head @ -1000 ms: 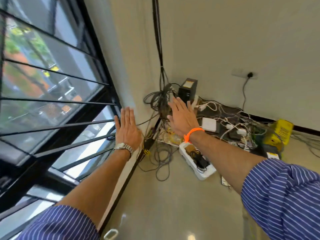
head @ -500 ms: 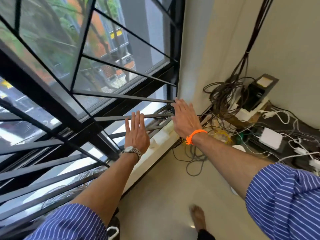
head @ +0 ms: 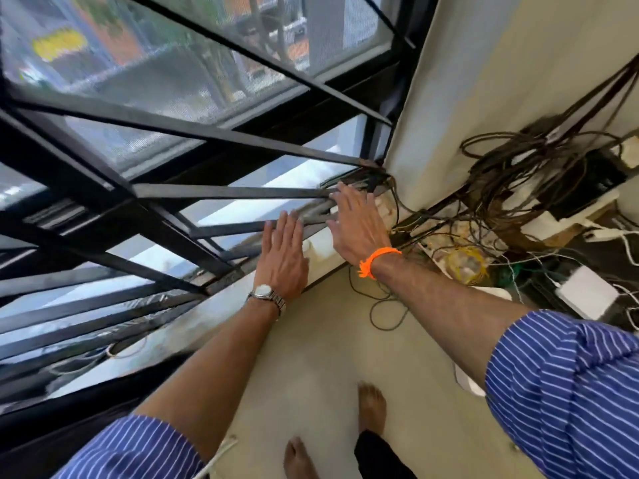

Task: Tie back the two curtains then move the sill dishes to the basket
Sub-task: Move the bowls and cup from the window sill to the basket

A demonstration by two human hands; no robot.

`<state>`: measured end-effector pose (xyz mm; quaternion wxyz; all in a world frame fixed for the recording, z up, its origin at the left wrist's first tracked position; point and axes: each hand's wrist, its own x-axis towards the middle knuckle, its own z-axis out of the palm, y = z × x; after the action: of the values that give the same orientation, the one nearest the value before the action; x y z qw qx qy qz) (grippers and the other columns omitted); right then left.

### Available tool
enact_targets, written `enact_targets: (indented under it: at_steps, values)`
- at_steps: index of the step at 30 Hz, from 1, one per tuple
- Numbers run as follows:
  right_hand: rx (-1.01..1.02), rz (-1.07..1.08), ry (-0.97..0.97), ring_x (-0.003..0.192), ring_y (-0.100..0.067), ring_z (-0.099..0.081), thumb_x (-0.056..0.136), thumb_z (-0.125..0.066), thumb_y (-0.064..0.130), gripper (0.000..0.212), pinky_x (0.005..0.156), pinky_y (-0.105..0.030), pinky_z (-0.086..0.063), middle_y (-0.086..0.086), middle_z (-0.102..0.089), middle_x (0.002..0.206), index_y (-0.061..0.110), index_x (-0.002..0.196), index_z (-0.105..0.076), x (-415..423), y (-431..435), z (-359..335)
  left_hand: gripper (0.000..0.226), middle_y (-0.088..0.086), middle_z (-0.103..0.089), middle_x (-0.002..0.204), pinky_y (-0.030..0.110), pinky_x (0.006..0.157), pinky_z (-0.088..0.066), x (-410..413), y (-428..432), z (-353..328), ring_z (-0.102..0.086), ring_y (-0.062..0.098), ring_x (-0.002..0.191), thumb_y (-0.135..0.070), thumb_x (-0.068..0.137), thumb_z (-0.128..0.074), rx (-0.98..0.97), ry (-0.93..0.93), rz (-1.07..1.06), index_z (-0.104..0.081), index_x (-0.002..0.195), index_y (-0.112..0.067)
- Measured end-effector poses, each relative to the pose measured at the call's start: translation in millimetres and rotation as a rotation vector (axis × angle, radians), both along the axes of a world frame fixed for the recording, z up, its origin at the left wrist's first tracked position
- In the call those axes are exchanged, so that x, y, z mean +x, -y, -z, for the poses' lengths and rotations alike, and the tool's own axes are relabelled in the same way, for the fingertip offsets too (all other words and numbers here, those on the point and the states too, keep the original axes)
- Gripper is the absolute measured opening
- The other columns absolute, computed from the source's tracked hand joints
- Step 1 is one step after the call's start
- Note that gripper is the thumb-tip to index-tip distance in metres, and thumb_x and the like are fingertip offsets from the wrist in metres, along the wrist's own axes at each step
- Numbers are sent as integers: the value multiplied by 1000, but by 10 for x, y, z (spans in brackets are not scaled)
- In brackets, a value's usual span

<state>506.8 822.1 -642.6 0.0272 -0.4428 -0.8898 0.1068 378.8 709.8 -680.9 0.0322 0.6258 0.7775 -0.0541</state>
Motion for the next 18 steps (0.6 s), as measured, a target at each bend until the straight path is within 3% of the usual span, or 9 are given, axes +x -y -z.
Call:
enact_targets:
  at_steps: [4,7,10,18]
  values:
    - [-38,-8,-25,138,-23,-35,90,-53,33,53,115,-45,-30,-5,-37,150,14,138,-41,31,-51,410,68,14,-24,158,47,122,-1,52,-51,357,-10,30,149,-32,92,-51,-17,28,-26,-28,149,-4]
    - [-32,-2,-5,124,-24,-46,87,-55,37,49,97,-42,-41,-3,-48,135,15,131,-46,21,-111,727,58,14,-44,143,45,122,-10,35,-83,691,-31,32,141,-29,88,-58,2,74,-37,-41,139,-7]
    - [-43,-11,-4,114,-24,-49,87,-55,34,41,88,-40,-42,-2,-52,124,17,123,-50,-66,-153,1129,52,9,-47,139,43,117,-18,-16,-103,1033,-37,28,134,-33,91,-54,-33,97,-102,-42,137,-11]
    - [-200,27,-32,117,-25,-48,86,-53,20,44,92,-38,-43,-2,-51,128,16,130,-48,-271,-65,2269,48,6,-51,137,42,112,-25,-169,-16,2031,-42,26,129,-39,96,-44,-69,116,-217,-43,137,-14]
